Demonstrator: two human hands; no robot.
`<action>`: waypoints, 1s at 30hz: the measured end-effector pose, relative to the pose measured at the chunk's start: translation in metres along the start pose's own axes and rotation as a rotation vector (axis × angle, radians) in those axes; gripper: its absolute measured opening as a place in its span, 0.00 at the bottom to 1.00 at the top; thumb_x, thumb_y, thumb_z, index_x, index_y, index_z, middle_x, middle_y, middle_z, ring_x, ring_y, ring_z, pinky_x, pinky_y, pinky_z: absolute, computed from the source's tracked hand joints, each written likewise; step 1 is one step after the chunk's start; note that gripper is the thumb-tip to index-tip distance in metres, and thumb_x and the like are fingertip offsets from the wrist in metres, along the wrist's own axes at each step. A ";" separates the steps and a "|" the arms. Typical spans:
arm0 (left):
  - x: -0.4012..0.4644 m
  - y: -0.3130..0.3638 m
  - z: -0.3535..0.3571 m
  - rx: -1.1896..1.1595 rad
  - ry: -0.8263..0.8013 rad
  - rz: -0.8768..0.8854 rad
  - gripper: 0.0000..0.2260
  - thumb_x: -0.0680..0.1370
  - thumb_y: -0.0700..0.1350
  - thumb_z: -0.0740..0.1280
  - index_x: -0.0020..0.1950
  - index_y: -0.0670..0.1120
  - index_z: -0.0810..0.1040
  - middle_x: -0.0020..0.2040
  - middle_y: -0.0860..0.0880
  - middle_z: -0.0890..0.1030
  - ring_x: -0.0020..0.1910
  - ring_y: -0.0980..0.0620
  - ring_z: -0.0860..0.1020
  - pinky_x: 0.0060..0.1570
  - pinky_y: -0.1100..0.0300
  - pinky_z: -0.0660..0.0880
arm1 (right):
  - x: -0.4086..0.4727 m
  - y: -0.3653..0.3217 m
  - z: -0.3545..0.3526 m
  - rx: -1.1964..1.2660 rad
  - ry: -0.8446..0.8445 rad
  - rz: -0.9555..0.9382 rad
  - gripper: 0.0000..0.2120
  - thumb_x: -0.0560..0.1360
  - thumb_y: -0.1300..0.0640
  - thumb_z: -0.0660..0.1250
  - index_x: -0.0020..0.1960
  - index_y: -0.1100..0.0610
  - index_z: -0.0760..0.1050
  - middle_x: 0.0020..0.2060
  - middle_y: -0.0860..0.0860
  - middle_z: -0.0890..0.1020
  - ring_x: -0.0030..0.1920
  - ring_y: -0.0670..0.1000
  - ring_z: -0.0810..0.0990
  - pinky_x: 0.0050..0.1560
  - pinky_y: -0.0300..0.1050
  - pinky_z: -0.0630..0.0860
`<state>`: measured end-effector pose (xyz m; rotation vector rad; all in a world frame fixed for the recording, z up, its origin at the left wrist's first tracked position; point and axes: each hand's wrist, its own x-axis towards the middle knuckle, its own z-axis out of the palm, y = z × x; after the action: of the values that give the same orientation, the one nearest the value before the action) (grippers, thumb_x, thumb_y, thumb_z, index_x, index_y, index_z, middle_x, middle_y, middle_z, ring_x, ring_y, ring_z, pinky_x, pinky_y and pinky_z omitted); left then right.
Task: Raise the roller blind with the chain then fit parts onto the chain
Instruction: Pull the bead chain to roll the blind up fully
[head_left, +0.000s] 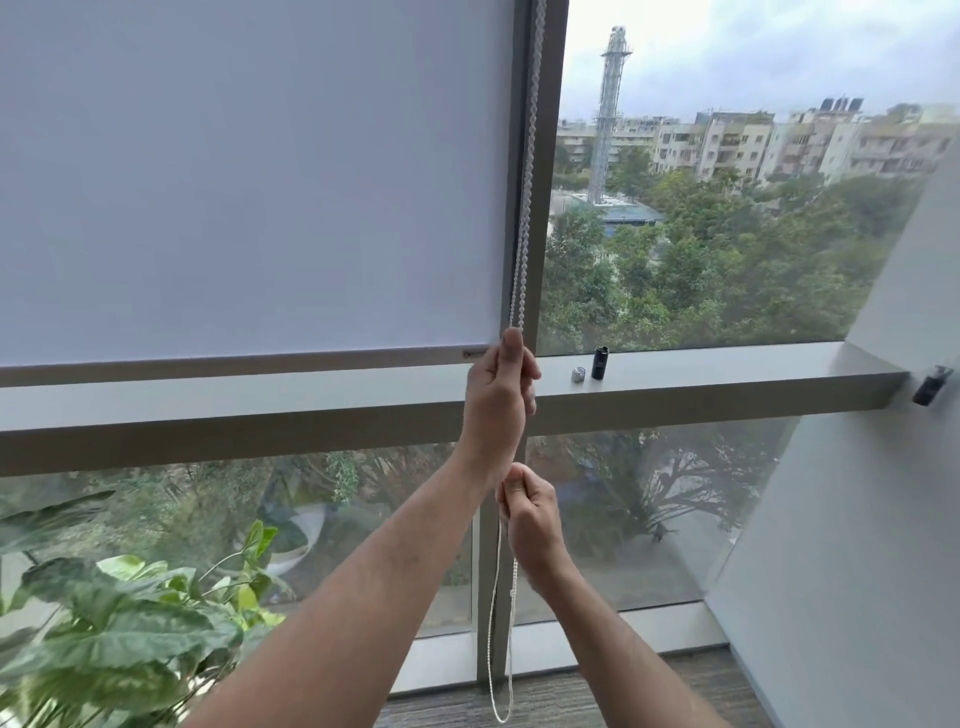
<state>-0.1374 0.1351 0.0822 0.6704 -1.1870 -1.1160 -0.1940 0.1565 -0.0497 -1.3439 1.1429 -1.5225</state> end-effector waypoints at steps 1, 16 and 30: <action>-0.004 -0.002 0.003 0.010 0.028 0.022 0.21 0.84 0.54 0.56 0.33 0.48 0.70 0.23 0.53 0.64 0.21 0.55 0.61 0.23 0.57 0.56 | -0.001 -0.002 -0.003 0.009 -0.029 0.011 0.18 0.78 0.55 0.57 0.29 0.49 0.67 0.24 0.41 0.66 0.26 0.43 0.61 0.29 0.40 0.59; -0.036 -0.029 -0.009 0.213 0.107 0.110 0.18 0.82 0.53 0.58 0.33 0.54 0.76 0.25 0.58 0.68 0.25 0.59 0.63 0.27 0.63 0.62 | 0.045 -0.126 -0.044 0.183 -0.219 0.034 0.28 0.69 0.77 0.55 0.62 0.57 0.78 0.63 0.56 0.80 0.66 0.54 0.77 0.69 0.56 0.72; -0.082 -0.077 -0.017 0.333 0.038 0.015 0.18 0.81 0.48 0.58 0.30 0.53 0.69 0.24 0.58 0.67 0.24 0.61 0.63 0.27 0.68 0.61 | 0.051 -0.160 0.013 0.092 0.077 -0.339 0.18 0.83 0.57 0.56 0.35 0.52 0.74 0.23 0.41 0.69 0.26 0.45 0.63 0.28 0.44 0.59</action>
<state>-0.1438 0.1814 -0.0214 0.9304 -1.3571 -0.8960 -0.1871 0.1515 0.1188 -1.4809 0.9091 -1.8582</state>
